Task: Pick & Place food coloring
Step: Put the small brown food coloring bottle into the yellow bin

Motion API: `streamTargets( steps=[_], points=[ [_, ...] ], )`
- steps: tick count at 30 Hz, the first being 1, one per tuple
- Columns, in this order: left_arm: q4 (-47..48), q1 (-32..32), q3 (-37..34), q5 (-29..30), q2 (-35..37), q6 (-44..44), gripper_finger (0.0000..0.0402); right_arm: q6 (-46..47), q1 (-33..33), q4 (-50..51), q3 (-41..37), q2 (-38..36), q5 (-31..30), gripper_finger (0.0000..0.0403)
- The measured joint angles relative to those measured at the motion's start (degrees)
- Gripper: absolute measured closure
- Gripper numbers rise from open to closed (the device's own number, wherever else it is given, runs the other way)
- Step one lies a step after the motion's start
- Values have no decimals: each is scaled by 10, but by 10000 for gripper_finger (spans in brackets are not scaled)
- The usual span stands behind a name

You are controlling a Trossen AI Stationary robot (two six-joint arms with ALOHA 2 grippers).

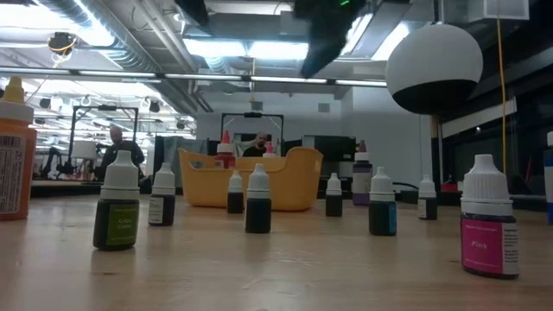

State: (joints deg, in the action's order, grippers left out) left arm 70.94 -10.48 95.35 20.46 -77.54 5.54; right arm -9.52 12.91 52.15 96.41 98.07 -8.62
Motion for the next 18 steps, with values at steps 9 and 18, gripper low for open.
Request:
streamTargets(
  steps=[9, 18],
  points=[
    [-66, 118, -122, -19, -34, -261, 203, 3, 3, -232, -324, -320, 1, 226],
    [-112, 192, -124, -72, -147, -510, 198, -32, 5, -264, -436, -490, 5, 226]
  ],
)
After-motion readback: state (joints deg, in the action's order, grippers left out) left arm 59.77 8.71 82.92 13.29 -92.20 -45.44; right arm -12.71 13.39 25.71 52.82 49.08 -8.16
